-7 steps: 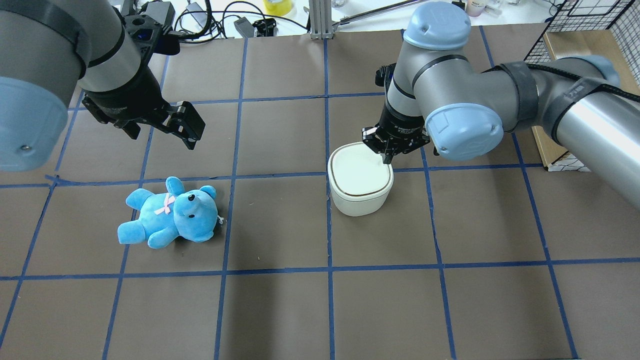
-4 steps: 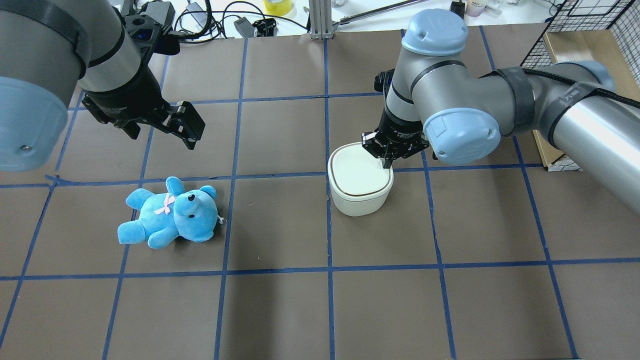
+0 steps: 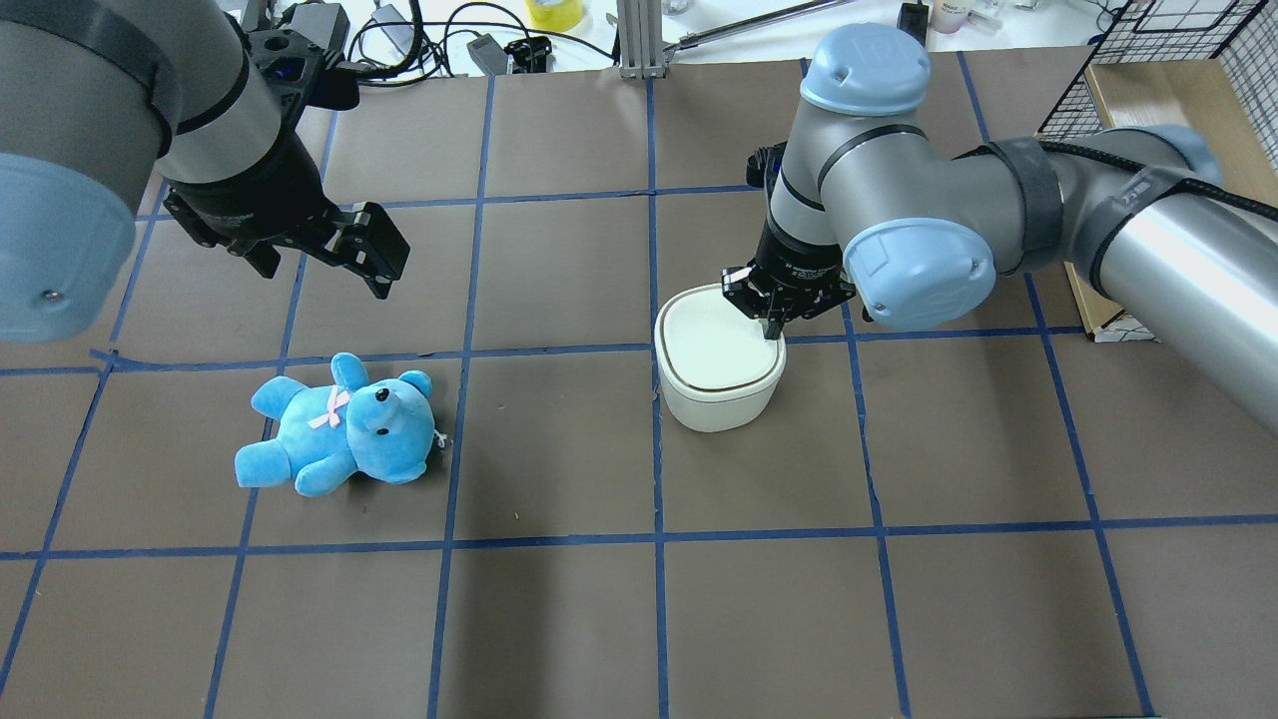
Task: Open trash can with right arm
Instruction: 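Lift the trash can lid upward with the right gripper to open it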
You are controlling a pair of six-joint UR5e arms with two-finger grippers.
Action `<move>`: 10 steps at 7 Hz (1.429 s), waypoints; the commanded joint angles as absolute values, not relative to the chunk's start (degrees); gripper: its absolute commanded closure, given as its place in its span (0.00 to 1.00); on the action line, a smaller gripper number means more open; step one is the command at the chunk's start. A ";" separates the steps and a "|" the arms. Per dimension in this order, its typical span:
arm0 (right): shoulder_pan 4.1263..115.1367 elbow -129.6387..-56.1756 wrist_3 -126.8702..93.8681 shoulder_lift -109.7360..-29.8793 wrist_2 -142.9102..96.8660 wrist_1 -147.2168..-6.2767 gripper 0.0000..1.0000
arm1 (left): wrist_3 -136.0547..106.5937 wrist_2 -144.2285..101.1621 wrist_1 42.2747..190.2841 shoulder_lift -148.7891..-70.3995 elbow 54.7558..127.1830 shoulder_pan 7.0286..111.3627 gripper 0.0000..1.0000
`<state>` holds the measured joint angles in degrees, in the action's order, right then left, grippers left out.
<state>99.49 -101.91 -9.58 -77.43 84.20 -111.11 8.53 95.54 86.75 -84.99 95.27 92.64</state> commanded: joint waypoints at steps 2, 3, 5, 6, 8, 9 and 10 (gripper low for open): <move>99.49 -101.87 -9.93 -76.99 84.29 -111.18 0.96 | 8.53 95.54 86.75 -84.99 95.27 92.64 0.00; 99.49 -101.00 -10.45 -77.51 84.29 -110.66 0.94 | 8.53 95.54 86.75 -84.99 95.27 92.64 0.00; 99.49 -99.15 -10.90 -80.84 85.08 -110.04 0.52 | 8.53 95.54 86.75 -84.99 95.27 92.64 0.00; 99.32 -97.92 -10.81 -82.08 85.17 -109.78 0.30 | 8.53 95.54 86.75 -84.99 95.27 92.64 0.00; 98.27 -92.49 -9.68 -82.53 87.87 -104.02 0.10 | 8.53 95.54 86.75 -84.99 95.27 92.64 0.00; 97.91 -90.02 -7.32 -82.88 90.33 -100.06 0.08 | 8.53 95.54 86.75 -84.99 95.27 92.64 0.00; 96.43 -89.74 -6.60 -83.66 90.53 -99.24 0.00 | 8.53 95.54 86.75 -84.99 95.27 92.64 0.00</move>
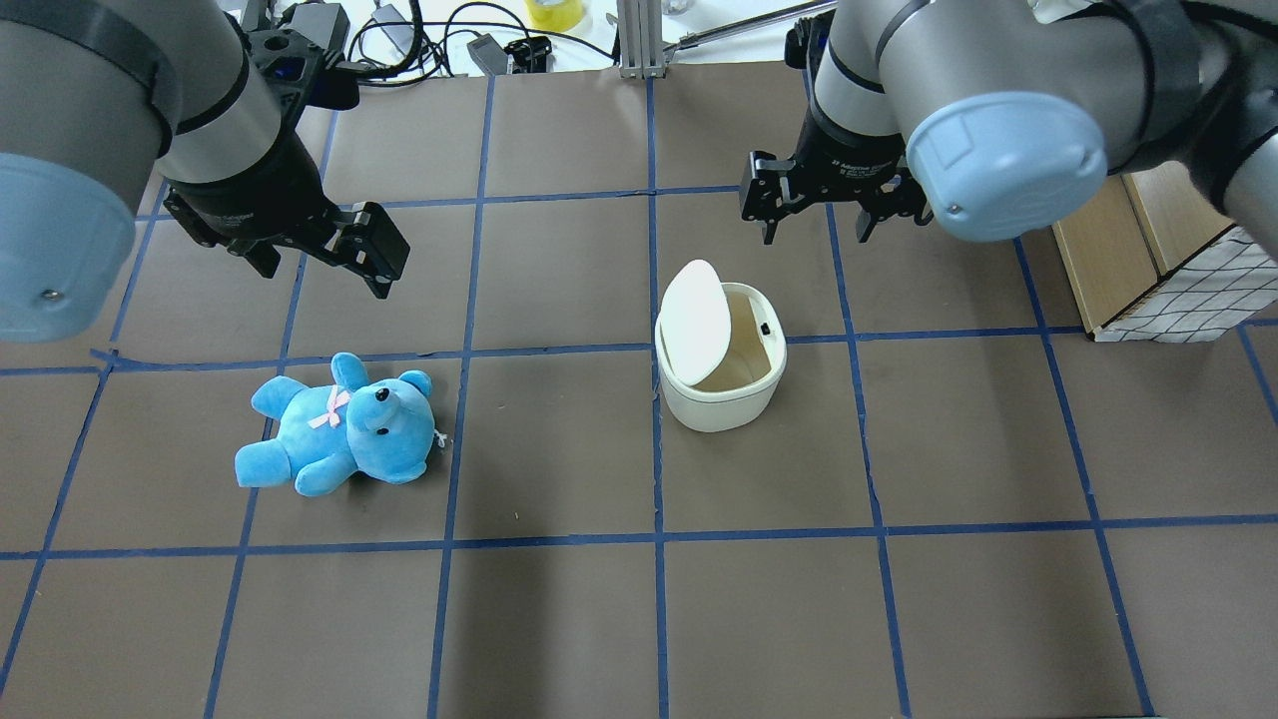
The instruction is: Open trash can with right arm
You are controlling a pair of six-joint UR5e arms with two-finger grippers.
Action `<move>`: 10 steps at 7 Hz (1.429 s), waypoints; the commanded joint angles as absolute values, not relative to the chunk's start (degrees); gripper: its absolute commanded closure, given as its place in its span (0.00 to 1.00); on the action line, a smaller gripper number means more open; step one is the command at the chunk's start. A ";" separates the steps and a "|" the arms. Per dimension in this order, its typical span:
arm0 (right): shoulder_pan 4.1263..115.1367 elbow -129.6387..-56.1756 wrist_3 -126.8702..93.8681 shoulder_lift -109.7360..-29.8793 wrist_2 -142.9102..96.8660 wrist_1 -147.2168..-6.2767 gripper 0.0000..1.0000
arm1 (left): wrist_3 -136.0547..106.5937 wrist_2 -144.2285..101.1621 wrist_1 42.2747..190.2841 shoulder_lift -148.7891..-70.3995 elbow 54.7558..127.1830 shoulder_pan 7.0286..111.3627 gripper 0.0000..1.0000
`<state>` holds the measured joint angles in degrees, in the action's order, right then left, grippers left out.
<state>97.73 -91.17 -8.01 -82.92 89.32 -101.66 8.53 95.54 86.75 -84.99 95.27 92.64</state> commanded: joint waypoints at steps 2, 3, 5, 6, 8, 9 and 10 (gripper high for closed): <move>90.56 -89.74 -2.40 -87.95 90.27 -92.50 0.00 | 8.53 95.54 86.75 -84.99 95.27 92.64 0.00; 89.31 -89.74 -2.11 -89.63 90.35 -90.03 0.00 | 8.53 95.62 86.75 -84.99 95.27 92.64 0.00; 89.30 -89.74 -2.72 -90.17 90.35 -88.77 0.00 | 8.53 95.54 86.75 -84.99 95.27 92.64 0.00; 89.30 -89.74 -2.72 -90.26 90.35 -88.07 0.00 | 8.53 95.54 86.75 -84.99 95.27 92.64 0.00; 89.30 -89.91 -2.81 -90.18 90.35 -87.98 0.00 | 8.53 95.54 86.75 -84.99 95.27 92.64 0.00; 89.30 -90.00 -2.73 -90.18 90.44 -87.98 0.00 | 8.53 95.54 86.75 -84.99 95.27 92.64 0.00; 89.30 -89.91 -2.72 -90.26 90.44 -87.98 0.00 | 8.53 95.54 86.75 -84.99 95.27 92.64 0.00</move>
